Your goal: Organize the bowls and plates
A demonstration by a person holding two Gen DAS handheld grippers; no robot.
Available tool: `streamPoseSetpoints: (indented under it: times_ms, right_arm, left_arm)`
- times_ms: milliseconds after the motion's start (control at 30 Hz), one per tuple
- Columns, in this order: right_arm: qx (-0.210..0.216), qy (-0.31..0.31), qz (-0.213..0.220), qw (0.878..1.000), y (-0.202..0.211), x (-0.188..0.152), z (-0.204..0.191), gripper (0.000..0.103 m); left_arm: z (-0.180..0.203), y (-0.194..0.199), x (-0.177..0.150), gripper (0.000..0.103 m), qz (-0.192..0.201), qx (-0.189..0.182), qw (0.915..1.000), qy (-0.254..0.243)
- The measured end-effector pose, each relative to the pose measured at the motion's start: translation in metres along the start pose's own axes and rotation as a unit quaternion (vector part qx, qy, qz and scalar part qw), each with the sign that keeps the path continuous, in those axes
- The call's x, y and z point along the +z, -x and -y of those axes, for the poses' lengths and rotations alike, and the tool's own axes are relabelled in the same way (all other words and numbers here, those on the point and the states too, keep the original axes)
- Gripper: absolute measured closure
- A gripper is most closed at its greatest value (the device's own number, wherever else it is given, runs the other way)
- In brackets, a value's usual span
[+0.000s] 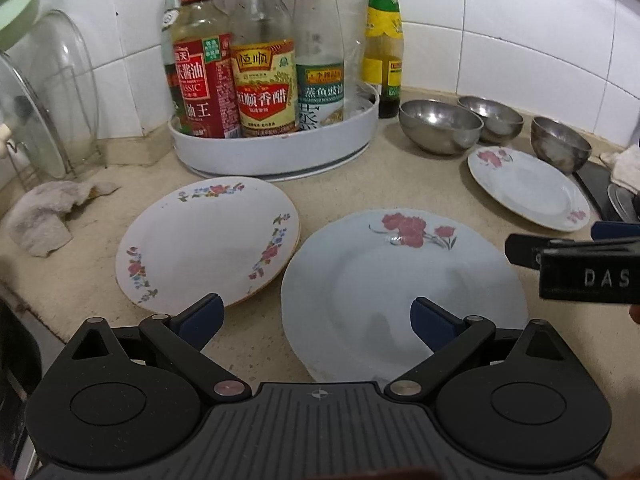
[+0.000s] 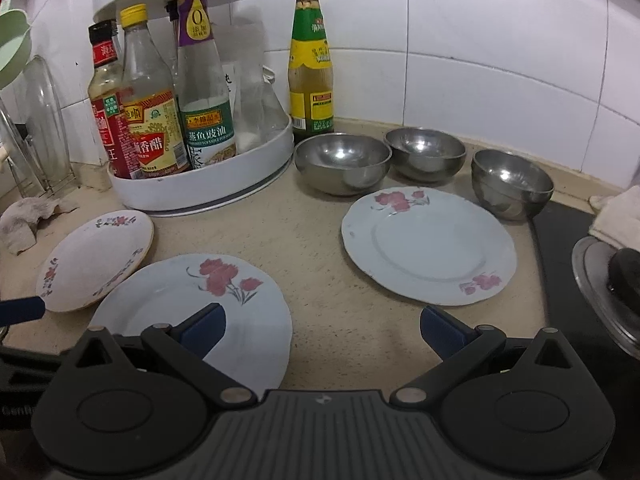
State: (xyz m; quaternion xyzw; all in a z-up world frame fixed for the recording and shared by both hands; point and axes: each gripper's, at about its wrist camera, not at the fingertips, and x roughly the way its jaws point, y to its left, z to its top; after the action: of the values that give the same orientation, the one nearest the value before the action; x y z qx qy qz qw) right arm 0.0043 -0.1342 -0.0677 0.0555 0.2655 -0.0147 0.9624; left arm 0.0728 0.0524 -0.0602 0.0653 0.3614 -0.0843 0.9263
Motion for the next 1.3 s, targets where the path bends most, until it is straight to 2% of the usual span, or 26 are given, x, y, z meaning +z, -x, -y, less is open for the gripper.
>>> streamPoseSetpoints:
  times_ms: [133,200,367,467,500,567,600,633,667,733,1000,1300]
  right_arm:
    - [0.015,0.002,-0.005,1.000,-0.005,0.002,-0.003,0.002]
    - [0.021,0.007,-0.007,1.000,-0.007,0.002,-0.006,0.005]
    - [0.040,0.003,-0.022,0.999,-0.014,0.001,-0.008,0.008]
    - [0.058,0.001,-0.041,0.997,-0.021,0.002,-0.009,0.020]
    - [0.067,-0.003,-0.051,0.996,-0.025,0.002,-0.009,0.027]
    - [0.084,-0.014,-0.073,0.994,-0.033,0.002,-0.009,0.036]
    - [0.092,-0.022,-0.086,0.992,-0.037,0.001,-0.009,0.045]
    - [0.103,-0.033,-0.100,0.989,-0.043,0.000,-0.007,0.049]
    - [0.105,-0.034,-0.089,0.990,-0.041,0.000,-0.006,0.050]
    - [0.114,-0.032,-0.097,0.988,-0.043,0.000,-0.008,0.058]
    - [0.109,-0.041,-0.108,0.987,-0.034,-0.002,0.001,0.066]
    - [0.057,-0.061,-0.112,0.990,-0.005,-0.018,0.039,0.069]
  left_arm:
    - [-0.009,-0.004,0.000,0.002,-0.007,-0.018,0.9998,0.010]
    - [-0.012,-0.007,-0.001,0.002,-0.013,-0.025,0.9995,0.017]
    - [-0.009,-0.015,-0.004,0.002,-0.032,-0.032,0.9989,0.008]
    - [-0.006,-0.020,-0.003,0.003,-0.038,-0.042,0.9984,0.007]
    - [-0.006,-0.022,-0.003,0.005,-0.039,-0.047,0.9981,0.005]
    - [-0.007,-0.026,-0.003,0.010,-0.047,-0.065,0.9967,0.008]
    - [-0.008,-0.029,-0.003,0.015,-0.054,-0.080,0.9953,0.013]
    - [-0.011,-0.032,-0.003,0.016,-0.062,-0.097,0.9931,0.023]
    - [-0.013,-0.033,-0.003,0.016,-0.057,-0.102,0.9927,0.031]
    - [-0.016,-0.034,-0.002,0.016,-0.056,-0.109,0.9918,0.038]
    - [-0.011,-0.035,0.002,0.022,-0.061,-0.129,0.9895,0.023]
    - [0.028,-0.032,0.000,0.025,-0.062,-0.180,0.9816,-0.020]
